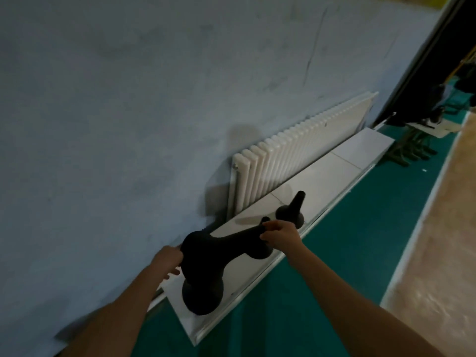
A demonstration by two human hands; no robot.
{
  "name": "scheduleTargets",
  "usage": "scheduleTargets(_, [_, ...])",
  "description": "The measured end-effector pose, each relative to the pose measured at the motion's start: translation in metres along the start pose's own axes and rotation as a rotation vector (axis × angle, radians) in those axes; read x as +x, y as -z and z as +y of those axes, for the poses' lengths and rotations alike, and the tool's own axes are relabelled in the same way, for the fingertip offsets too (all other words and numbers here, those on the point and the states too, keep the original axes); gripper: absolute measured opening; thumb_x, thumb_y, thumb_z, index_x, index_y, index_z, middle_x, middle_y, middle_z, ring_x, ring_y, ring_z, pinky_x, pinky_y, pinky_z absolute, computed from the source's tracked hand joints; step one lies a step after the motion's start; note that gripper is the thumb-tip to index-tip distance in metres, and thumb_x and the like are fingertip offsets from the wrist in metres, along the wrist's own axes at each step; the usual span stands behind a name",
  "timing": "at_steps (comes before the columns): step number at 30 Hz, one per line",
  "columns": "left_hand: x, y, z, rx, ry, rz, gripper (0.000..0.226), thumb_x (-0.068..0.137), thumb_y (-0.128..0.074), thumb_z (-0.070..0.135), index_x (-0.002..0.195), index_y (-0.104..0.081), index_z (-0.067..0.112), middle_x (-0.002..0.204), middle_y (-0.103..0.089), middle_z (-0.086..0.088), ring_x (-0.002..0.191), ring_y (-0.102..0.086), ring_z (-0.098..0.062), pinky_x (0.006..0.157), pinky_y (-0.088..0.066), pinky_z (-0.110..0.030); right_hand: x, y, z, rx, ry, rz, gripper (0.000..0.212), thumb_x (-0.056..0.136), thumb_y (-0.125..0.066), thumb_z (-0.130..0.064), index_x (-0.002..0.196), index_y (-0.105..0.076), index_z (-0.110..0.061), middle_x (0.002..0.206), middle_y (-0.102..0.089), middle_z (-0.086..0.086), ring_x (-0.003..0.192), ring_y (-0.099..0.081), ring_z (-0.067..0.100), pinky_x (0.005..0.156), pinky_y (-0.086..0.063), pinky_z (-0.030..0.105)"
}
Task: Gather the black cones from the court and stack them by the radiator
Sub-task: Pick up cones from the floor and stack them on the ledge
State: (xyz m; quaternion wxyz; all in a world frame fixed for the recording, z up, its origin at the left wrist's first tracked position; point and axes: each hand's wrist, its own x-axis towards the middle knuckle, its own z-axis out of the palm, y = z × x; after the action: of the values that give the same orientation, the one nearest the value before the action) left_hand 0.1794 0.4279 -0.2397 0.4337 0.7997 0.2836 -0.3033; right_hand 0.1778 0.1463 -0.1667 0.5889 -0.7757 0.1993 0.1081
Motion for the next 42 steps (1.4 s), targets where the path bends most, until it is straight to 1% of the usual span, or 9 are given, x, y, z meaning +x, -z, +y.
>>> scheduleTargets(3, [0.037,0.002,-0.018,-0.07,0.08,-0.012,0.027,0.087,-0.047,0.005,0.105,-0.062,-0.006,0.087,-0.067,-0.017,0.066,-0.066,-0.027,0.056,-0.043,-0.023,0.028,-0.035,0.003,-0.131,-0.014,-0.03,0.027,0.076,-0.073,0.003,0.1,-0.067,-0.008,0.085,-0.063,0.007,0.091,-0.064,0.028,0.085,-0.056,0.036])
scheduleTargets(7, [0.069,-0.009,-0.043,-0.173,0.192,-0.048,0.029,0.093,-0.043,0.009,0.11,-0.06,-0.008,0.081,-0.061,-0.016,0.063,-0.059,-0.024,0.057,-0.042,-0.023,0.055,-0.068,0.009,-0.219,-0.047,-0.075,0.03,0.078,-0.071,0.001,0.107,-0.068,-0.006,0.092,-0.063,0.007,0.087,-0.061,0.021,0.067,-0.052,0.019])
scheduleTargets(10, [0.082,-0.021,-0.055,-0.26,0.255,-0.095,0.033,0.097,-0.042,0.008,0.122,-0.053,-0.009,0.093,-0.061,-0.017,0.067,-0.058,-0.025,0.059,-0.046,-0.029,0.068,-0.084,0.013,-0.265,-0.059,-0.123,0.026,0.08,-0.07,0.001,0.105,-0.069,-0.006,0.096,-0.062,0.006,0.091,-0.06,0.02,0.079,-0.051,0.024])
scheduleTargets(15, [0.091,-0.038,-0.062,-0.479,0.348,-0.128,0.03,0.097,-0.047,0.001,0.126,-0.052,-0.008,0.13,-0.055,-0.025,0.115,-0.056,-0.036,0.084,-0.049,-0.041,0.082,-0.112,0.028,-0.33,-0.061,-0.218,0.028,0.08,-0.055,0.012,0.099,-0.071,-0.001,0.08,-0.061,0.004,0.083,-0.059,0.018,0.074,-0.048,0.025])
scheduleTargets(18, [0.09,-0.045,-0.058,-0.641,0.37,-0.088,0.034,0.1,-0.041,0.001,0.132,-0.046,-0.007,0.136,-0.049,-0.026,0.125,-0.049,-0.038,0.095,-0.044,-0.044,0.082,-0.126,0.037,-0.276,-0.127,-0.31,0.039,0.078,-0.039,0.019,0.089,-0.07,-0.001,0.085,-0.062,0.008,0.094,-0.061,0.028,0.078,-0.05,0.034])
scheduleTargets(22, [0.092,-0.047,-0.044,-0.643,0.328,-0.052,0.037,0.101,-0.036,0.001,0.137,-0.042,-0.004,0.139,-0.046,-0.025,0.125,-0.049,-0.039,0.097,-0.044,-0.045,0.079,-0.127,0.043,-0.135,-0.255,-0.343,0.035,0.086,-0.036,0.015,0.083,-0.063,-0.007,0.077,-0.06,0.007,0.086,-0.059,0.024,0.073,-0.052,0.032])
scheduleTargets(26, [0.088,-0.037,-0.022,-0.599,0.264,-0.059,0.021,0.1,-0.04,0.006,0.089,-0.057,0.0,0.118,-0.055,-0.021,0.103,-0.058,-0.033,0.091,-0.042,-0.041,0.076,-0.111,0.038,-0.043,-0.352,-0.297,0.02,0.092,-0.043,0.005,0.089,-0.061,-0.003,0.077,-0.059,0.01,0.072,-0.059,0.019,0.069,-0.051,0.032])
scheduleTargets(31, [0.058,-0.032,0.025,-0.473,0.09,-0.035,0.028,0.097,-0.049,0.013,0.119,-0.059,-0.002,0.097,-0.062,-0.012,0.094,-0.06,-0.028,0.081,-0.044,-0.033,0.068,-0.075,0.015,0.094,-0.388,-0.246,0.021,0.096,-0.048,-0.005,0.08,-0.062,-0.008,0.079,-0.06,0.009,0.071,-0.061,0.02,0.066,-0.052,0.033])
scheduleTargets(42, [-0.028,-0.079,0.15,-0.162,-0.231,-0.191,0.014,0.094,-0.048,0.013,0.094,-0.061,0.009,0.09,-0.067,-0.009,0.083,-0.063,-0.024,0.074,-0.047,-0.03,0.019,0.073,-0.017,0.353,-0.3,-0.037,0.011,0.093,-0.055,-0.006,0.099,-0.06,0.002,0.08,-0.062,0.014,0.071,-0.061,0.025,0.064,-0.052,0.032])
